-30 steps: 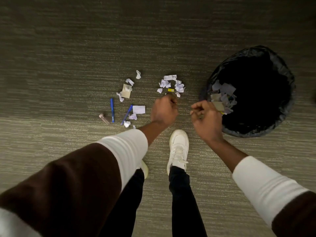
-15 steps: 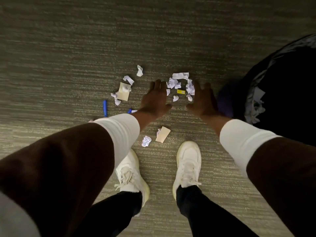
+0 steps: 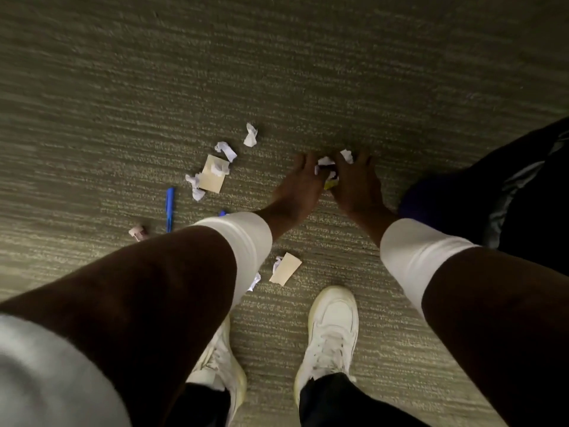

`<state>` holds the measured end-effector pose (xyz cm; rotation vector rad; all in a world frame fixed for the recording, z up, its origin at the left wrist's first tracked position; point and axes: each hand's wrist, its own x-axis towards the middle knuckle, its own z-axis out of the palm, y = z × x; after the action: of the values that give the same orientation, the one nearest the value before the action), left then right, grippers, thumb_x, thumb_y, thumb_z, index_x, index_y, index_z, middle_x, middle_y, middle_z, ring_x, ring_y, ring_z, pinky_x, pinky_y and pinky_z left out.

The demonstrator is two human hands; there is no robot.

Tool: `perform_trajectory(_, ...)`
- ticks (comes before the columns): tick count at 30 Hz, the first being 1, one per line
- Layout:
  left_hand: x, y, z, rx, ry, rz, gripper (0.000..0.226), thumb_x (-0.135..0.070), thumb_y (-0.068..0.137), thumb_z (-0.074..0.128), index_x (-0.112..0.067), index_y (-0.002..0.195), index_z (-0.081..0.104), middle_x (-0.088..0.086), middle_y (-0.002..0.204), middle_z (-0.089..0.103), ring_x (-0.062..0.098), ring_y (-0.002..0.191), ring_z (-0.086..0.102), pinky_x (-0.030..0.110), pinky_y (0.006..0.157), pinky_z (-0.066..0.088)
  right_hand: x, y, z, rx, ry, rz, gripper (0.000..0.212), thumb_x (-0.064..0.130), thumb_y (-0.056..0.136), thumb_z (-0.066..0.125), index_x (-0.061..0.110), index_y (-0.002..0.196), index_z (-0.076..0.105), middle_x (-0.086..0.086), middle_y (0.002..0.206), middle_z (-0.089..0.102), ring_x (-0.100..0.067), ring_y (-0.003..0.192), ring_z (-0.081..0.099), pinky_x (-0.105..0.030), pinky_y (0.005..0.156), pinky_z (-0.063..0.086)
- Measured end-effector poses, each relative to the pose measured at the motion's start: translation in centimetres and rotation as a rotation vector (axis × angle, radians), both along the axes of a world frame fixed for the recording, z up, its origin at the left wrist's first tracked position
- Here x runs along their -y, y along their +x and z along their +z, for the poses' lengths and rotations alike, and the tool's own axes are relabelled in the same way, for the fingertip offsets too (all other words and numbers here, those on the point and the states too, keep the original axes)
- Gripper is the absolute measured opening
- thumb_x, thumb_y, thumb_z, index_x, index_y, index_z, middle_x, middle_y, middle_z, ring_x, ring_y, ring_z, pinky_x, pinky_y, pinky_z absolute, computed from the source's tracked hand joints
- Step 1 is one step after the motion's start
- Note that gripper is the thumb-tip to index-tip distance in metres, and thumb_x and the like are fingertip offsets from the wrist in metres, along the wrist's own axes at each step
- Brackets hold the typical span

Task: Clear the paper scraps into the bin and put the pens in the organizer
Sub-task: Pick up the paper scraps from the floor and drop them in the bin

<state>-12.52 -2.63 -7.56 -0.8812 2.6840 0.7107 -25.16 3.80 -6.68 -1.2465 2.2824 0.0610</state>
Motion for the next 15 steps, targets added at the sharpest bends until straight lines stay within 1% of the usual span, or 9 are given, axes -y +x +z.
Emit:
perform_trajectory(2,-0.3,0.5,0.1,-0.027,0.001,0.030,0.044,-0.008,0.105,0.042,-0.006,0.147,0.054,0.022,0.152,0.042,0.041,0.138,0.043,0.049,0.110,0.045,-0.3,0.5,0.0,0.011,-0.025,-0.016,0.043,0.020,0.100,0.061,0.022,0.142,0.052,-0.019,0.148,0.040,-0.041,0.132,0.047,-0.054,0.104,0.049)
perform_trajectory(4,-0.6,1.2,0.1,-0.046,0.021,0.053,0.038,-0.005,0.103,0.042,-0.004,0.136,0.062,0.023,0.150,0.044,0.040,0.136,0.045,0.050,0.108,0.047,-0.6,1.0,-0.1,0.005,-0.055,-0.080,0.037,0.017,0.099,0.059,0.015,0.136,0.061,-0.020,0.141,0.051,-0.040,0.127,0.053,-0.048,0.104,0.047)
perform_trajectory(6,-0.9,1.8,0.2,-0.046,0.067,0.092,0.035,-0.003,0.101,0.045,-0.002,0.129,0.066,0.023,0.144,0.050,0.041,0.132,0.049,0.049,0.107,0.047,-1.1,1.2,-0.1,-0.034,-0.053,-0.087,0.027,0.016,0.096,0.062,0.008,0.120,0.072,-0.022,0.129,0.061,-0.039,0.121,0.058,-0.043,0.102,0.045)
perform_trajectory(8,-1.2,2.5,0.6,-0.039,0.083,0.124,0.033,-0.004,0.097,0.051,-0.003,0.124,0.071,0.022,0.137,0.056,0.040,0.127,0.052,0.046,0.108,0.045,-1.6,1.2,0.2,-0.020,-0.067,-0.066,0.020,0.013,0.090,0.067,0.002,0.102,0.078,-0.024,0.116,0.068,-0.040,0.113,0.062,-0.042,0.096,0.046)
perform_trajectory(9,-1.4,2.9,0.9,-0.044,0.087,0.144,0.034,-0.003,0.095,0.055,-0.005,0.124,0.072,0.021,0.134,0.059,0.041,0.125,0.055,0.044,0.109,0.045,-2.0,1.2,0.4,0.005,-0.092,-0.087,0.017,0.011,0.088,0.068,0.002,0.097,0.079,-0.024,0.112,0.070,-0.040,0.110,0.064,-0.042,0.093,0.046)
perform_trajectory(11,-2.1,3.6,1.8,-0.057,0.109,0.217,0.037,0.001,0.089,0.062,-0.005,0.123,0.074,0.022,0.132,0.063,0.042,0.120,0.060,0.043,0.107,0.046,-2.8,1.4,1.2,0.038,-0.122,-0.183,0.015,0.007,0.086,0.068,0.005,0.095,0.080,-0.020,0.111,0.071,-0.038,0.110,0.064,-0.040,0.092,0.045)
perform_trajectory(13,-2.7,4.2,3.2,-0.043,0.141,0.273,0.034,0.000,0.089,0.065,-0.006,0.119,0.077,0.020,0.131,0.063,0.042,0.117,0.063,0.044,0.105,0.049,-3.8,2.0,2.8,0.064,-0.131,-0.263,0.019,0.005,0.085,0.067,0.007,0.099,0.080,-0.018,0.113,0.071,-0.037,0.112,0.063,-0.038,0.093,0.043)
perform_trajectory(15,-3.2,4.6,4.7,0.011,0.188,0.343,0.028,-0.001,0.089,0.067,-0.004,0.115,0.077,0.019,0.129,0.063,0.041,0.115,0.064,0.044,0.102,0.051,-4.6,2.6,4.1,0.081,-0.142,-0.294,0.019,0.004,0.084,0.068,0.009,0.098,0.081,-0.019,0.111,0.070,-0.038,0.110,0.063,-0.038,0.090,0.043)
